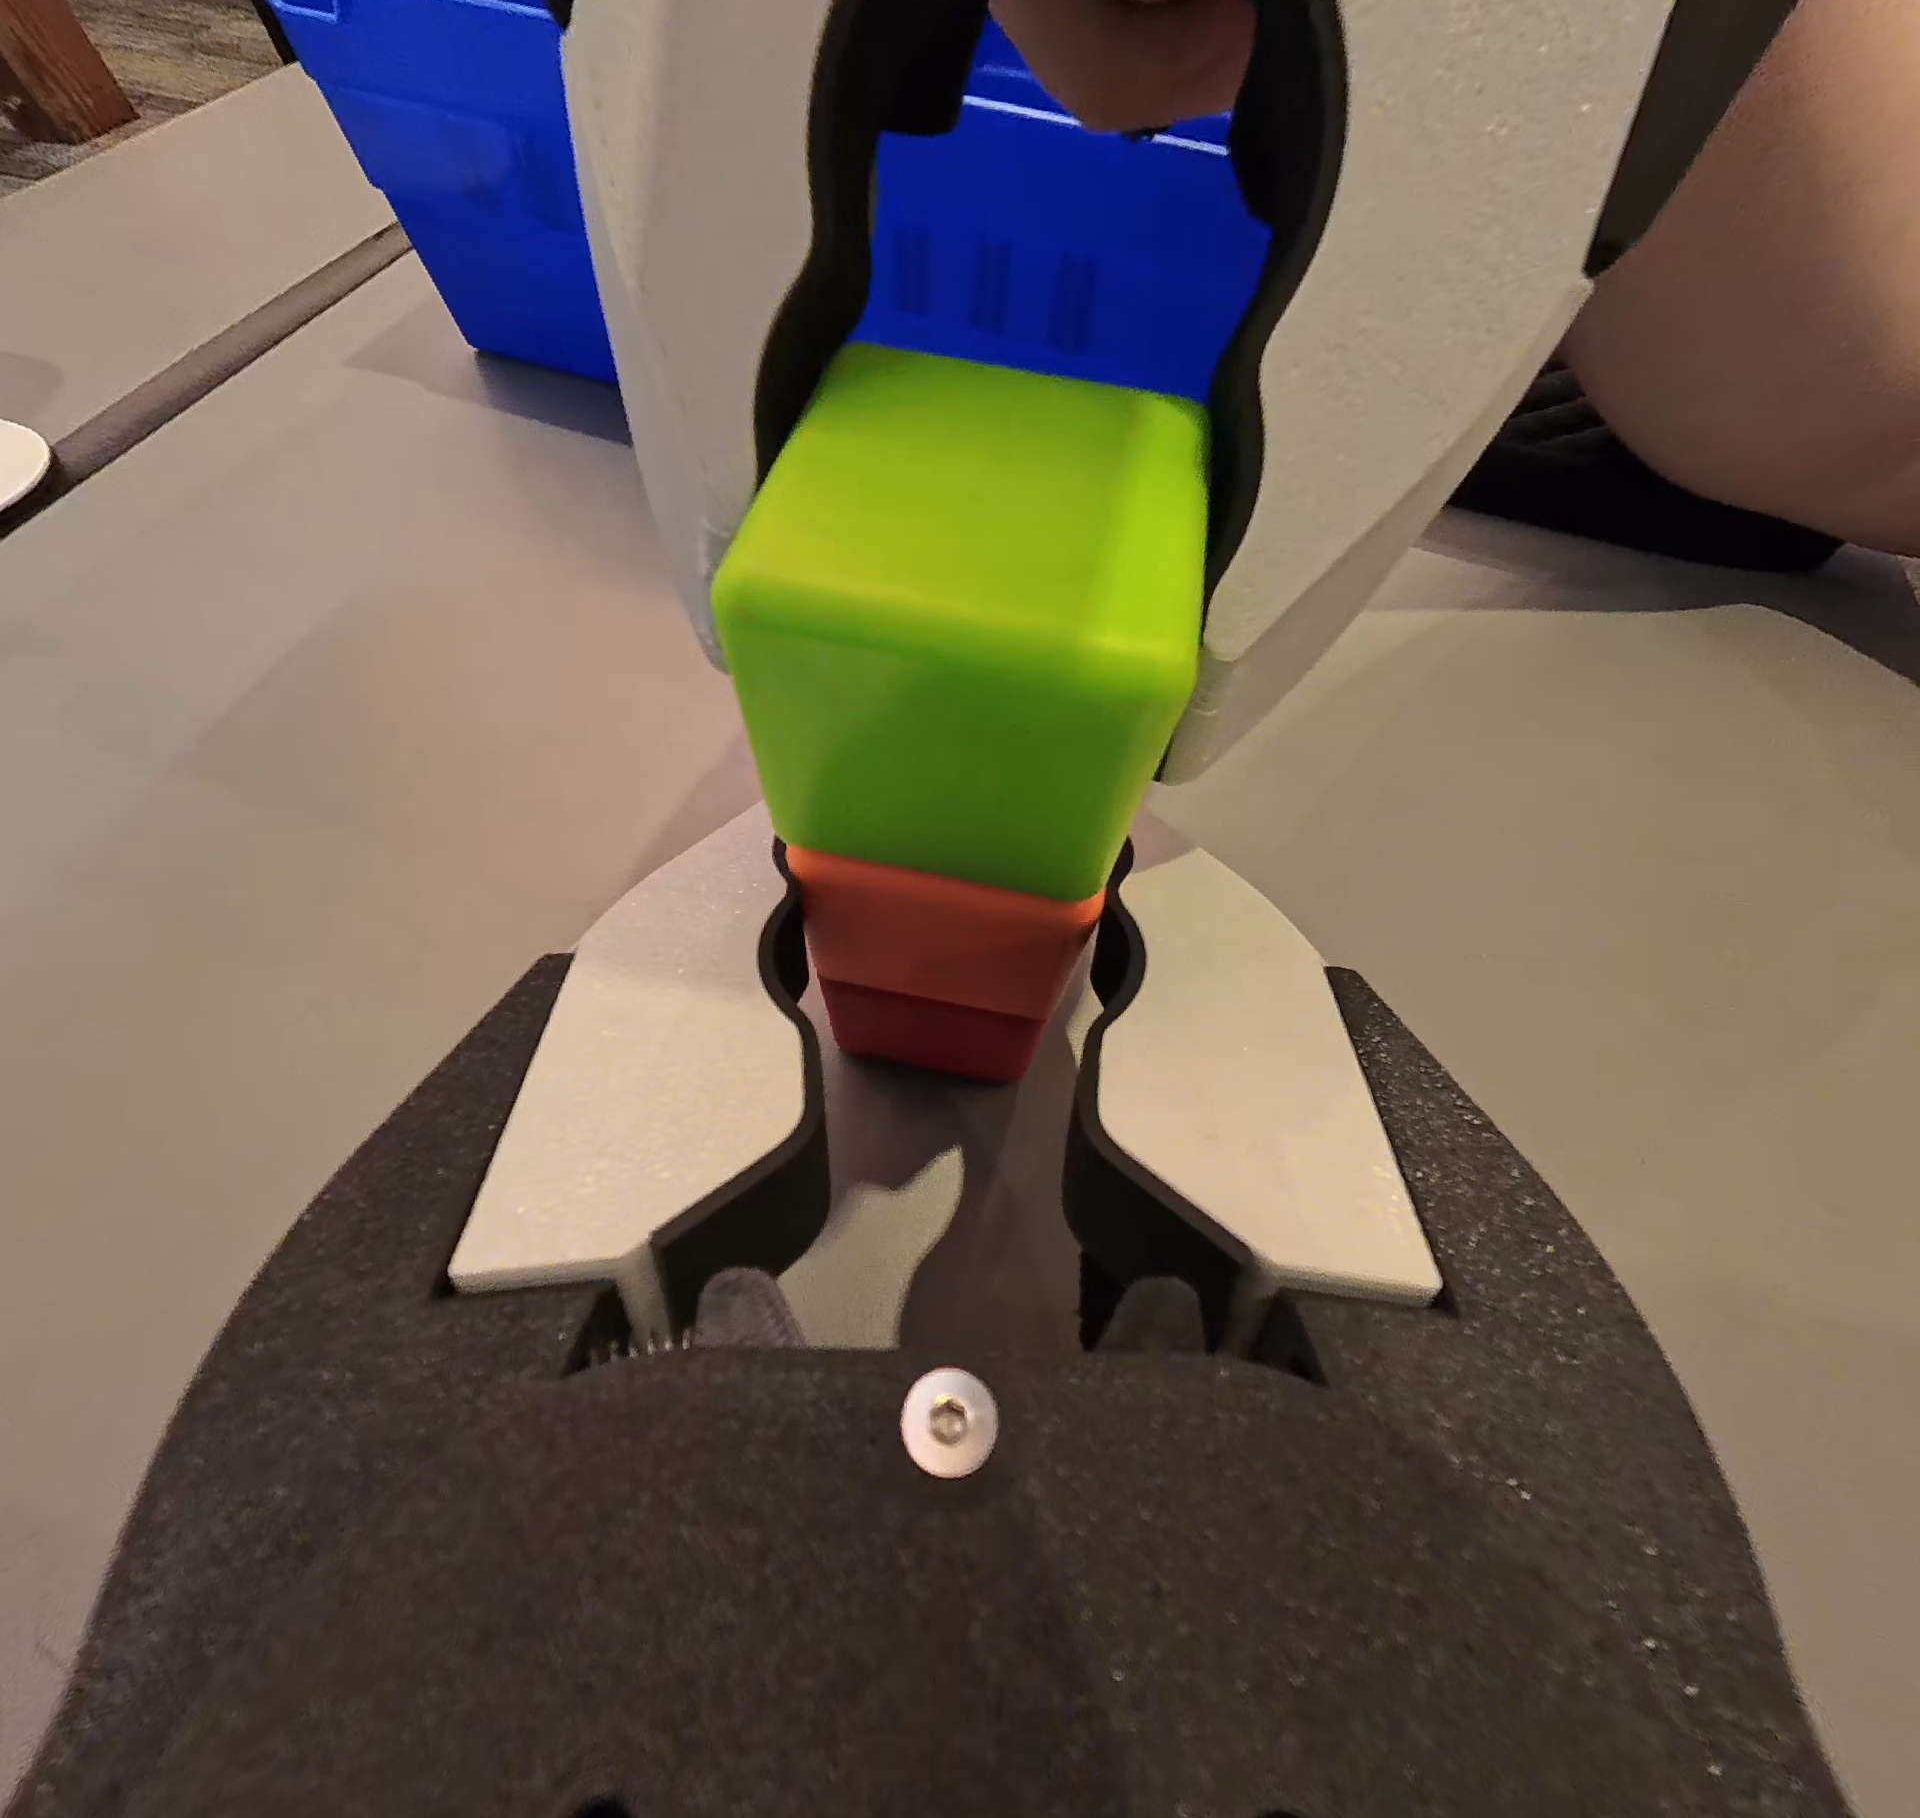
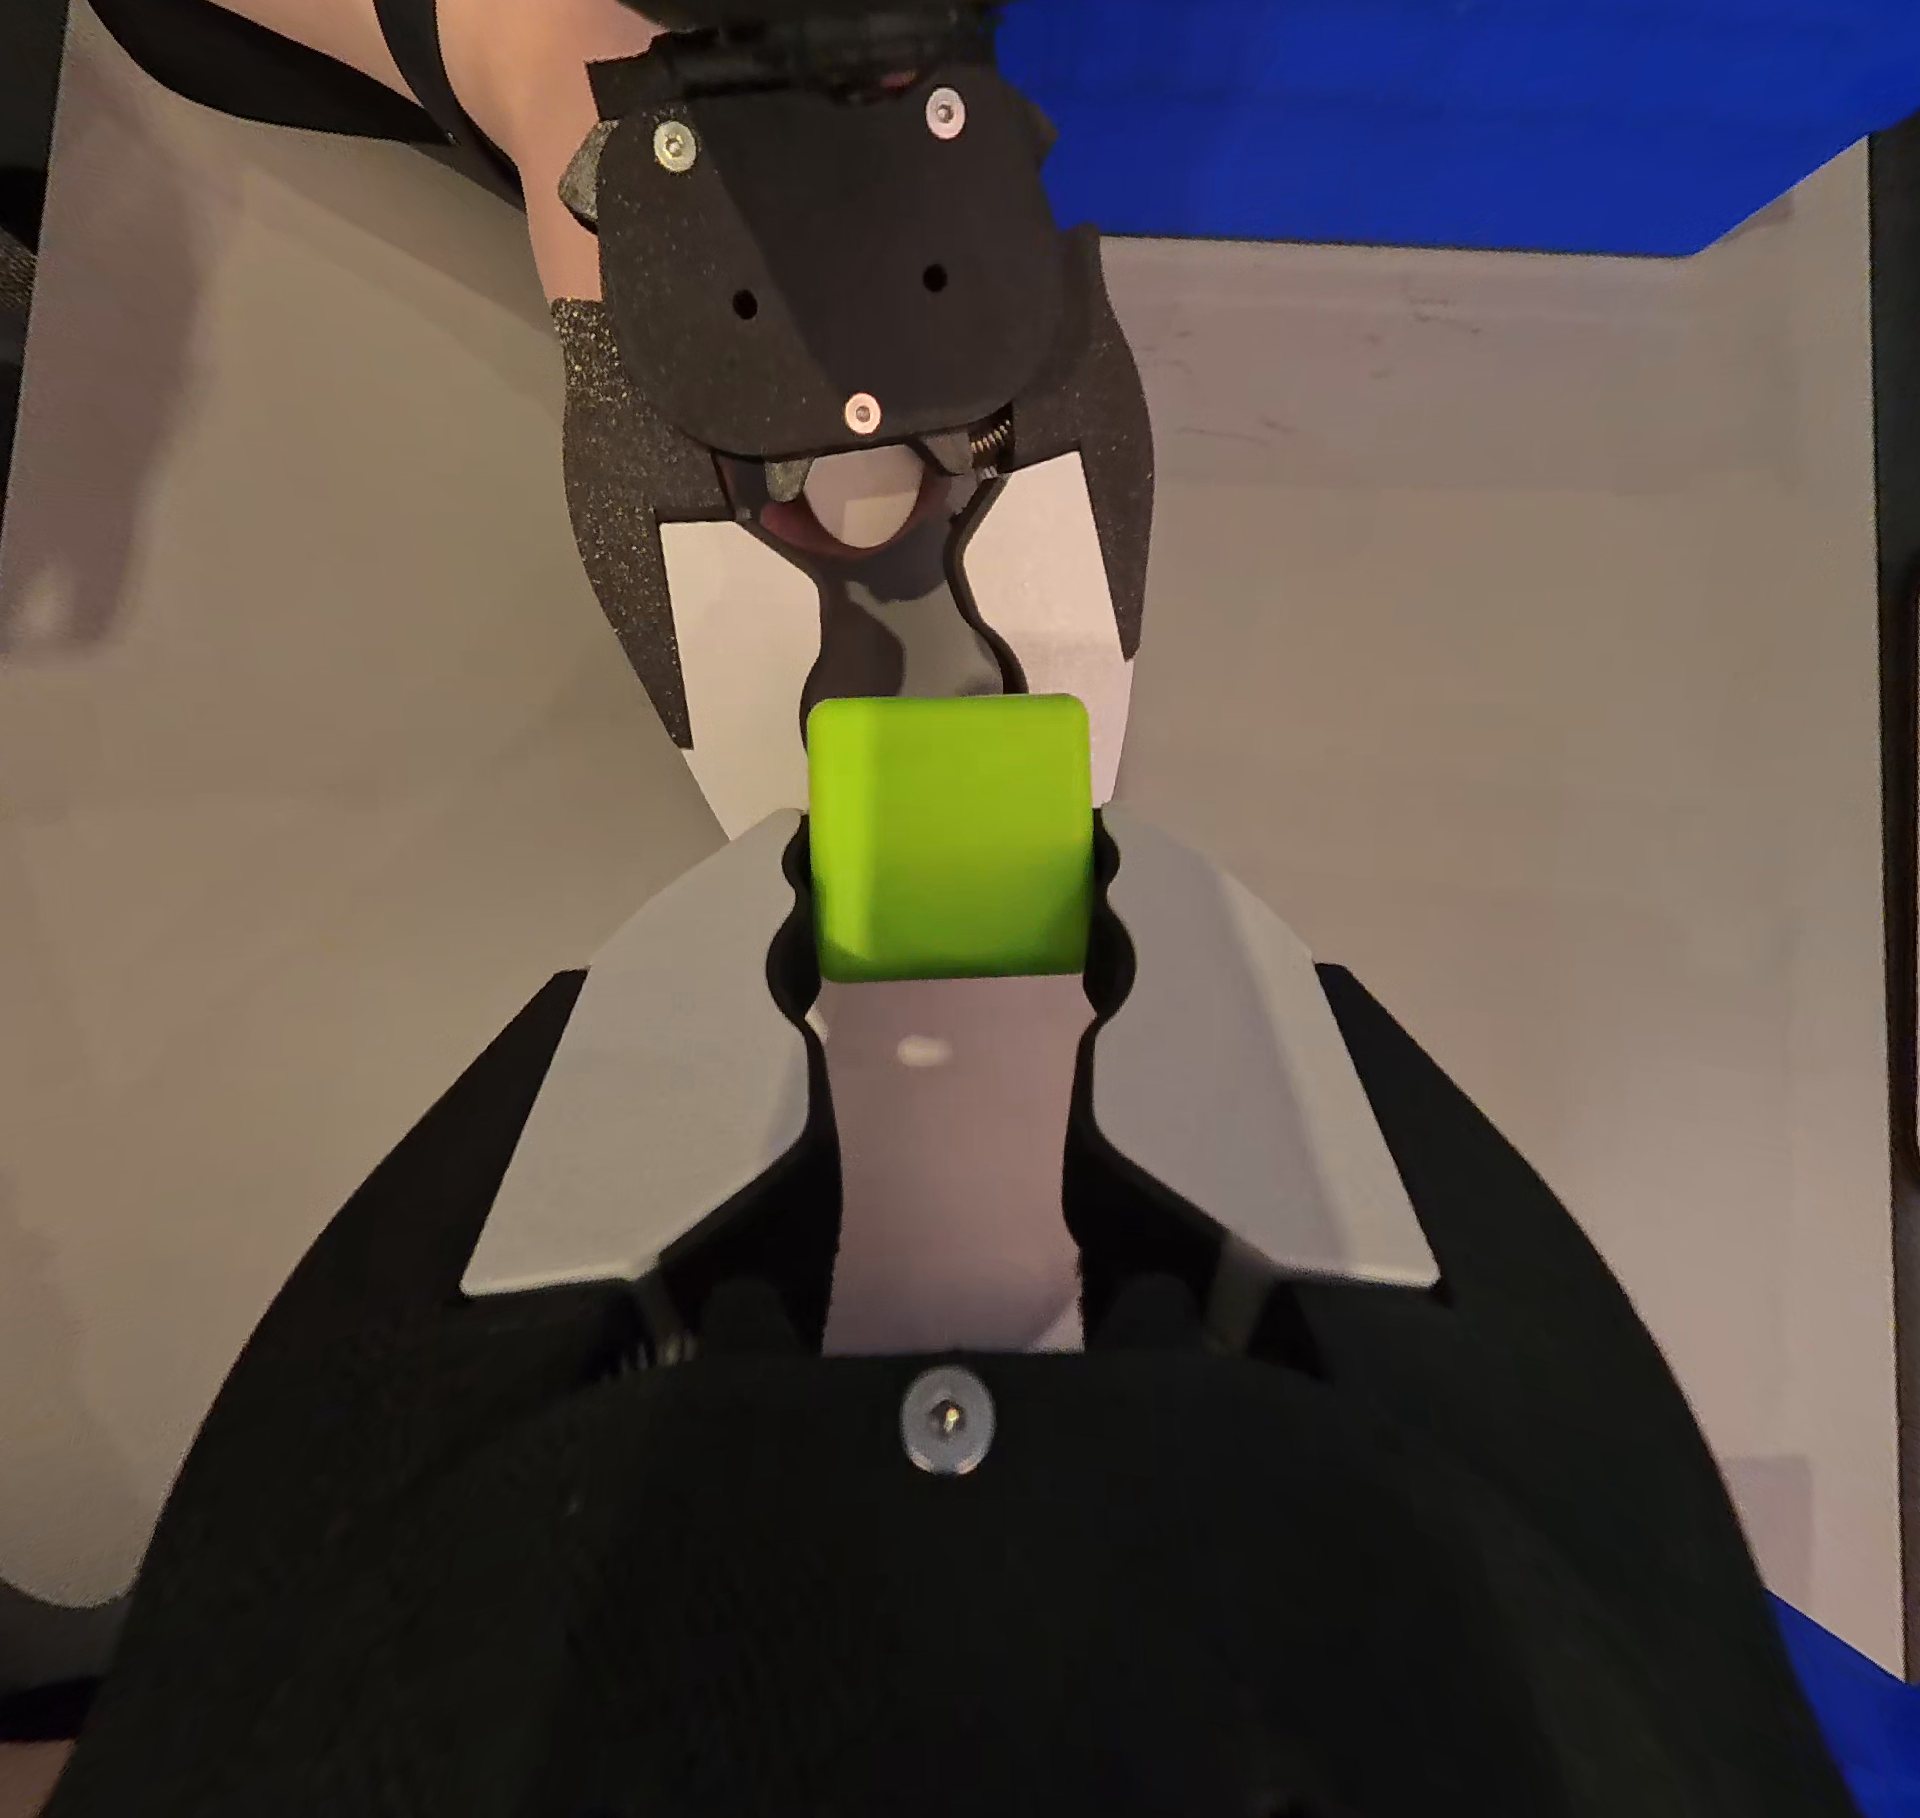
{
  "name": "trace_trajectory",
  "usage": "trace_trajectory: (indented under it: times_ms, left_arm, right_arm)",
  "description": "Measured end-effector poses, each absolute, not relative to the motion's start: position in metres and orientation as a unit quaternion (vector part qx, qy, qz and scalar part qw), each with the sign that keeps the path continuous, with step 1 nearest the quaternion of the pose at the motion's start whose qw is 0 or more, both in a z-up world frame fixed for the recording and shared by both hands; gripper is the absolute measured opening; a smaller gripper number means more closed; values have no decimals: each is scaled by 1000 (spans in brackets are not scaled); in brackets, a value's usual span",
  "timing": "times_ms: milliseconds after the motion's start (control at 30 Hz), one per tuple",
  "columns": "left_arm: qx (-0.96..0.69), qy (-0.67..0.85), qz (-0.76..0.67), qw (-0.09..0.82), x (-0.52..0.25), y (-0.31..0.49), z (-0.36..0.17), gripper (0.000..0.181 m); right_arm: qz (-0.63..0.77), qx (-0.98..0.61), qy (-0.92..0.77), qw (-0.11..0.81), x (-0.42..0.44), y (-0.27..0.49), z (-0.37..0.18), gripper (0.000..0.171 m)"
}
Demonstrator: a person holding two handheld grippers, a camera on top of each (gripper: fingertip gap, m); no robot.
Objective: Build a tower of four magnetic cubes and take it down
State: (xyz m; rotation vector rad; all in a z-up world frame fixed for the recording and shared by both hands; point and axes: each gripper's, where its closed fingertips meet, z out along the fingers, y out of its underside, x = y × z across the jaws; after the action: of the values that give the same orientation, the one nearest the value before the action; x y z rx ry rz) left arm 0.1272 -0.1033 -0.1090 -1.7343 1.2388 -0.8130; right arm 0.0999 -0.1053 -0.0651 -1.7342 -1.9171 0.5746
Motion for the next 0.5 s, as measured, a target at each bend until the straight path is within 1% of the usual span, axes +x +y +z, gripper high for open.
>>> trace_trajectory:
  times_ms: [367,500]
  left_arm:
    - [-687,502,-315,420,128,-104,-109,52]
    - [-693,494,-321,416,127,-102,-110,52]
  right_arm:
    - [265,-656,-670,224,101,-105,-61,50]
    - [277,-653,-653,264,105,-97,-39,50]
